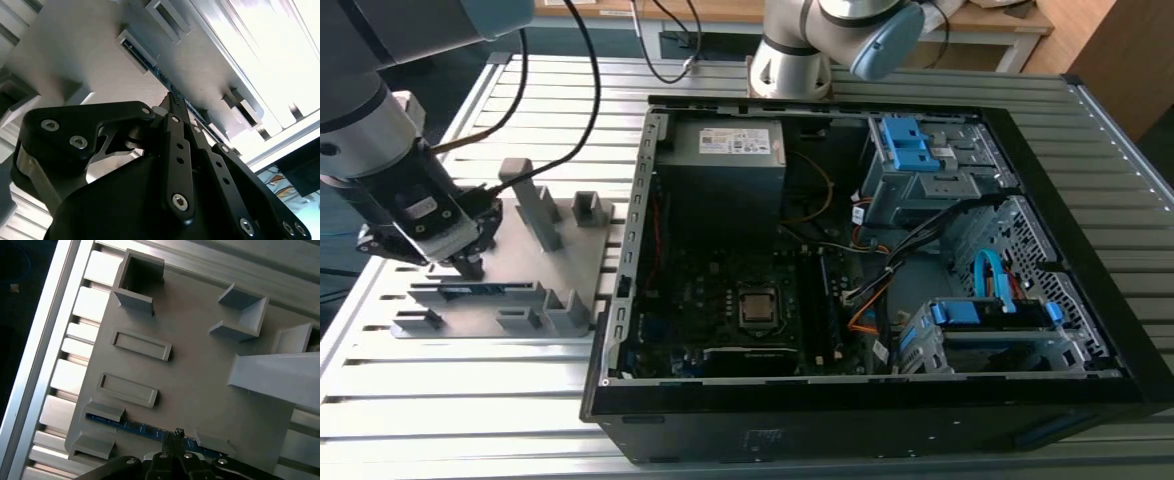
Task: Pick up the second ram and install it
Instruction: 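Pick up the second ram and move it above second insertion slot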
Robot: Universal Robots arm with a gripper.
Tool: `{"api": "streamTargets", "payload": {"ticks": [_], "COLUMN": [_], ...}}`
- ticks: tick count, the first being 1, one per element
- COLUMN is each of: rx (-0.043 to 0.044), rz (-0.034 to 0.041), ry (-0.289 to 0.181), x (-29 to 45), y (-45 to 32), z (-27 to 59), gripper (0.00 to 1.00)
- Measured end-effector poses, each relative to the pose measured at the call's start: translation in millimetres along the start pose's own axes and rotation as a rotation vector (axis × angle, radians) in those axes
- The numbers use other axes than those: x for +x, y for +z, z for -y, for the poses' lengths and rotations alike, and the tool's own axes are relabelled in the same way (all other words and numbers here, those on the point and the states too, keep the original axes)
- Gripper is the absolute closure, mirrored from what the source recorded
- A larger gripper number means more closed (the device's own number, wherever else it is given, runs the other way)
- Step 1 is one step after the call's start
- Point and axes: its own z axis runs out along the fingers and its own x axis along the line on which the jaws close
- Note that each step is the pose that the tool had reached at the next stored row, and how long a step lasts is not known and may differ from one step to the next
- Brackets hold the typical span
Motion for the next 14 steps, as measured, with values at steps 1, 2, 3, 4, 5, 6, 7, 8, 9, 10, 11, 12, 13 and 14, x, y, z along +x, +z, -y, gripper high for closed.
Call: {"api": "streamTargets", "payload": {"ticks": [1,2,3,4,5,6,7,8,9,10,11,12,13,14], "rx": [-0.0003,-0.0007,-0.0011,-0.0014,-0.0017,-0.002,-0.0024,-0.0027,-0.003,-0.0033,-0.0036,-0.0039,-0.0042,-0.0045], "rz": [0.0001,0.0001,0.0002,0.0003,0.0004,0.0005,0.0005,0.0006,0.0006,0.0007,0.0008,0.0009,0.001,0.001], "ry": [-0.013,-0.027,-0.041,-0.054,-0.068,-0.08,-0.093,-0.106,-0.118,-0.132,-0.145,-0.157,-0.168,-0.18], "x": [0.0,0.0,0.0,0.0,0.0,0.0,0.0,0.0,0.0,0.0,0.0,0.0,0.0,0.0], "y": [0.0,0.0,0.0,0.0,0.0,0.0,0.0,0.0,0.0,0.0,0.0,0.0,0.0,0.0], "z": [0.0,0.0,0.0,0.0,0.0,0.0,0.0,0.0,0.0,0.0,0.0,0.0,0.0,0.0], "gripper": [0.9,0.9,0.9,0.9,0.9,0.9,0.9,0.9,0.9,0.9,0.9,0.9,0.9,0.9]}}
